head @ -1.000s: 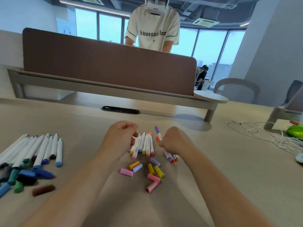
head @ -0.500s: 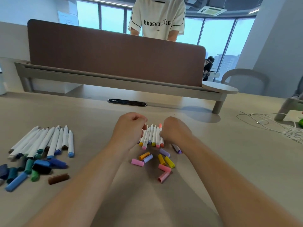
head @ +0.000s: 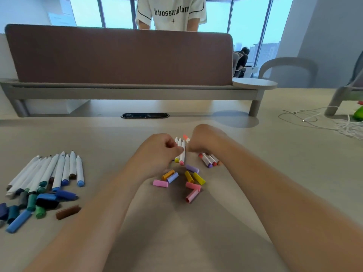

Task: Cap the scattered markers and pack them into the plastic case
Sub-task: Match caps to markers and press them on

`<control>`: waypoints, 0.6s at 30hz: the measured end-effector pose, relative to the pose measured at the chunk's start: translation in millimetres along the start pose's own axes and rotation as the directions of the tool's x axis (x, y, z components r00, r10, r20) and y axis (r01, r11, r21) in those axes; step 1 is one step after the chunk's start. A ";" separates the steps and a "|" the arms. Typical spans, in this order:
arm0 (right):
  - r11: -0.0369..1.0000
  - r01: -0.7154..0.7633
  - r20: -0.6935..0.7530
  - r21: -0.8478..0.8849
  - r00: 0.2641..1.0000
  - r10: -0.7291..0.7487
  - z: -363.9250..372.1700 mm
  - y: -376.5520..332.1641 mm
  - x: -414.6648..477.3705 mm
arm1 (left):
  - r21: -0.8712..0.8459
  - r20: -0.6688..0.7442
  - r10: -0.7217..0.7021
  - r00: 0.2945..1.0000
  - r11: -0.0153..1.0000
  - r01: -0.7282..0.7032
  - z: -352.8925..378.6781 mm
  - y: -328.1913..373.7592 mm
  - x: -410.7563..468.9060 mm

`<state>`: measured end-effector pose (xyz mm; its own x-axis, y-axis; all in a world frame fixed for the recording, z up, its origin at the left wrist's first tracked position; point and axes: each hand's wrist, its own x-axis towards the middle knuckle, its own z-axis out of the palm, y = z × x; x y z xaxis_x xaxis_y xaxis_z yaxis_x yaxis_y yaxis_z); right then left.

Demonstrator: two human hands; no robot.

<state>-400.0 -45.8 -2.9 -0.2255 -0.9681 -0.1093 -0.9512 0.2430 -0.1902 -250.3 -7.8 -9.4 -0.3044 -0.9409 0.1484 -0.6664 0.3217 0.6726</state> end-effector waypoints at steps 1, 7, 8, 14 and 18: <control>0.996 -0.006 0.031 0.086 1.000 0.003 -5.3 5.5 -5.5 | 0.042 0.023 0.017 1.000 0.999 -0.018 2.4 1.0 -0.4; 0.808 -0.005 0.127 0.589 0.988 -0.086 -18.6 31.2 -34.2 | 0.122 0.061 0.047 0.997 0.991 -0.054 -3.5 0.2 -2.0; 0.759 0.004 0.124 0.651 0.986 -0.112 -16.6 33.0 -35.1 | 0.134 0.060 0.048 0.997 0.989 -0.056 -6.3 -0.3 -2.7; 0.644 0.063 0.094 0.763 0.974 -0.207 -1.8 31.8 -40.2 | 0.192 0.063 0.027 0.998 0.981 -0.039 -15.1 -4.5 -3.3; 0.603 0.093 0.085 0.792 0.962 -0.261 2.4 30.6 -44.7 | 0.284 0.143 0.004 0.990 0.958 -0.045 -14.9 -2.3 -3.1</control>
<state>-418.5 5.0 -6.2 0.0492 -0.9891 -0.1388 -0.4277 0.1047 -0.8978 -237.7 -7.2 -0.5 -0.4016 -0.9147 0.0458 -0.8180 0.3807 0.4311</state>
